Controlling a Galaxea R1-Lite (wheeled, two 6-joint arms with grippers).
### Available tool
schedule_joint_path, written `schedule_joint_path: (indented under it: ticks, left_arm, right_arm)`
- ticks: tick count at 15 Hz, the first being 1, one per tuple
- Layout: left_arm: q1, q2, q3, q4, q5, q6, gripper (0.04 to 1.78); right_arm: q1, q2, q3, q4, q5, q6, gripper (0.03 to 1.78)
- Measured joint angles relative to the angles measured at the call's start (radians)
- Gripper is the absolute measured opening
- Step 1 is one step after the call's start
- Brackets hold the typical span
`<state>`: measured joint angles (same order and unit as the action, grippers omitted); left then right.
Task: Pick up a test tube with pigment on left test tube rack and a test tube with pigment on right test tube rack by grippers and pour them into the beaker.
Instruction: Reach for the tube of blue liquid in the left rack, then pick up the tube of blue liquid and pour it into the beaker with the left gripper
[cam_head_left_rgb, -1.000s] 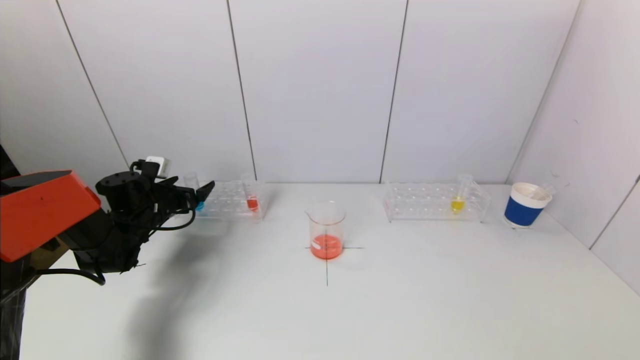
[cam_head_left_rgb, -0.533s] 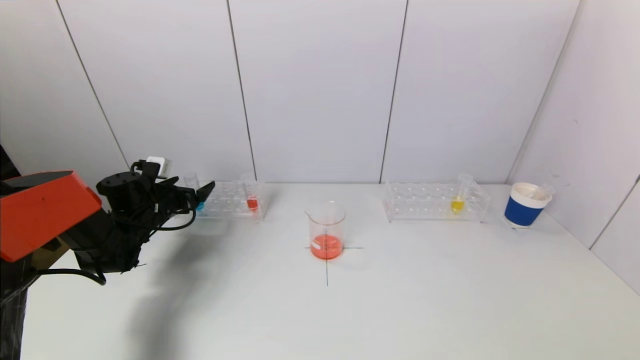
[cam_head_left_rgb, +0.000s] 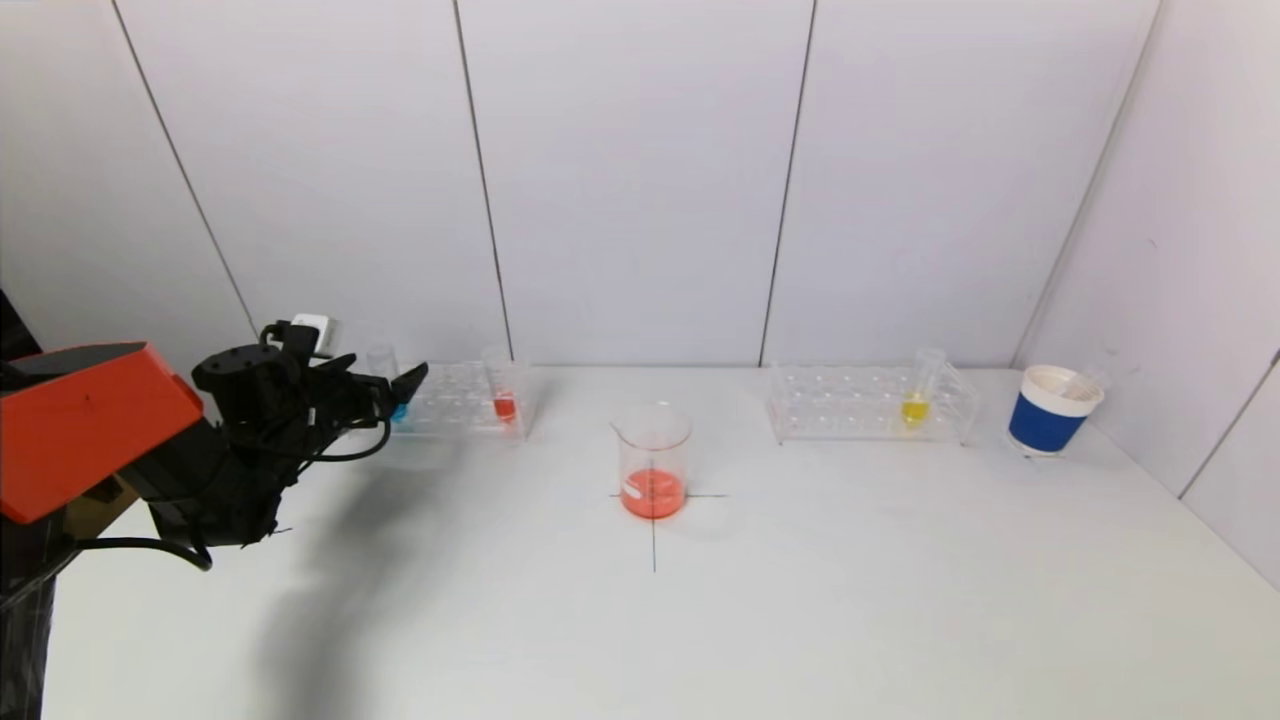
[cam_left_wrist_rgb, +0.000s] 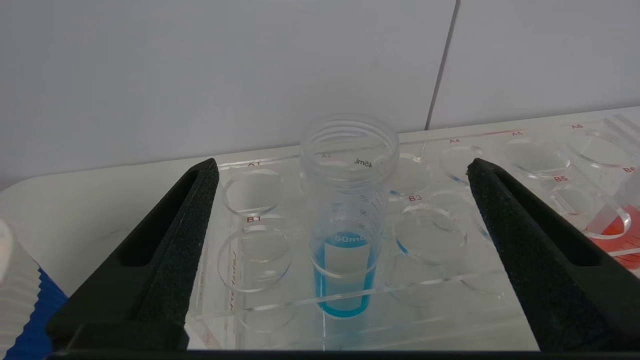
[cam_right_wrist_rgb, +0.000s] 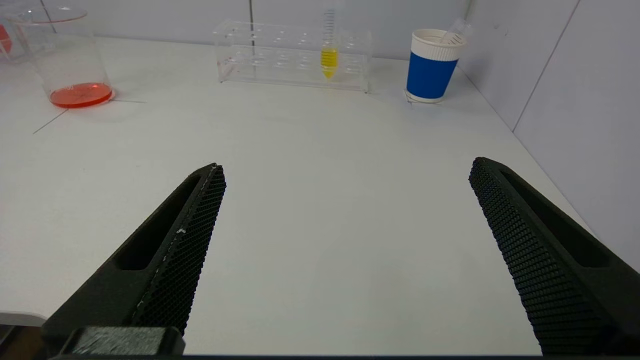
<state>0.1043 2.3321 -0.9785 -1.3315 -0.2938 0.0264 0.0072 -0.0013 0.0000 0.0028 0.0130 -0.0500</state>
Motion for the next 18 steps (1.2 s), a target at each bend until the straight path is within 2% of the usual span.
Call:
schedule_joint_path:
  ticks: [2, 4, 8, 9, 18]
  left_arm:
    - [0.001, 0.0, 0.0, 0.0, 0.001, 0.0, 1.56]
    - [0.004, -0.001, 0.0, 0.0, 0.001, -0.001, 1.32]
    - [0.004, -0.002, 0.0, 0.0, 0.0, 0.001, 0.57]
    - [0.004, -0.002, 0.0, 0.0, -0.001, 0.0, 0.48]
    - [0.004, -0.004, 0.0, -0.001, 0.0, 0.0, 0.43]
  right_arm:
    - [0.0, 0.0, 0.0, 0.0, 0.0, 0.0, 1.77]
    - [0.0, 0.0, 0.0, 0.0, 0.0, 0.0, 1.77]
    - [0.0, 0.0, 0.0, 0.0, 0.0, 0.0, 1.77]
    - [0.0, 0.0, 0.0, 0.0, 0.0, 0.0, 1.77]
    - [0.0, 0.0, 0.0, 0.0, 0.0, 0.0, 1.77]
